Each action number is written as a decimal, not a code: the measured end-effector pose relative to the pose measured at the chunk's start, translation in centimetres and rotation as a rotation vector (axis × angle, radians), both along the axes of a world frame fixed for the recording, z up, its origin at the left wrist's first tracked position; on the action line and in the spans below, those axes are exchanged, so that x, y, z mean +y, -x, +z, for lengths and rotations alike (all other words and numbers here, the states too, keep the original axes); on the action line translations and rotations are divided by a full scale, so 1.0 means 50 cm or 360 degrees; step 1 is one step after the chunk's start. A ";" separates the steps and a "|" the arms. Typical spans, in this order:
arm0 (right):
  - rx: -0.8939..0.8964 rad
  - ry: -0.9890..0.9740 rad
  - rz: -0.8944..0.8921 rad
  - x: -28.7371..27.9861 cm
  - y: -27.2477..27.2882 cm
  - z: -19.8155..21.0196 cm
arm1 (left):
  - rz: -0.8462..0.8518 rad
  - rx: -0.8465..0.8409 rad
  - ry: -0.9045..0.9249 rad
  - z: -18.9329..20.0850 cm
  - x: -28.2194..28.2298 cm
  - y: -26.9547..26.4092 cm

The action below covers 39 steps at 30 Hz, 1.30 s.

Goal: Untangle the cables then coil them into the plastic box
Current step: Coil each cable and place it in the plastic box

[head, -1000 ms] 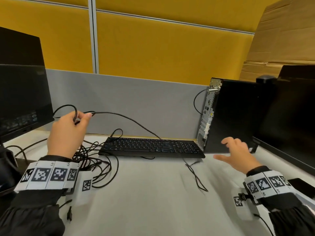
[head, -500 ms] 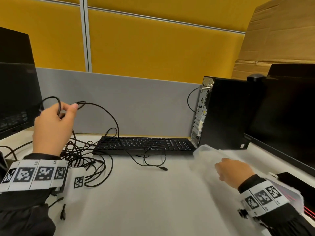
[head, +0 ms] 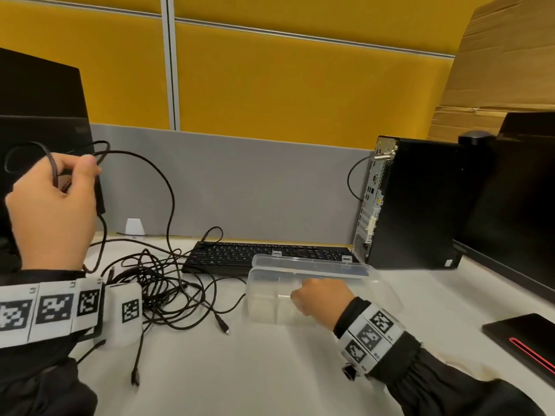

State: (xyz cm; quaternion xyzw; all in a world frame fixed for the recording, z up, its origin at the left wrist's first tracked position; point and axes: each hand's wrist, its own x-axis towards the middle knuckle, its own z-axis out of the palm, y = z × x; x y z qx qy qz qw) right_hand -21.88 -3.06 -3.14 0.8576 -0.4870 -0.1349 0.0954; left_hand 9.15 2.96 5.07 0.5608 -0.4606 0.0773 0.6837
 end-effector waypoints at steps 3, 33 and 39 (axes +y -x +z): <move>-0.0541 0.0086 0.0038 -0.008 -0.009 0.031 | -0.0005 -0.0124 -0.0014 0.002 0.010 0.040; -0.2116 0.0181 0.0185 0.056 0.109 0.243 | -0.0525 -0.0527 -0.0246 0.003 0.020 0.166; -0.1350 0.0246 -0.0203 0.090 0.286 0.112 | -0.0776 -0.0614 -0.0330 -0.003 0.026 0.208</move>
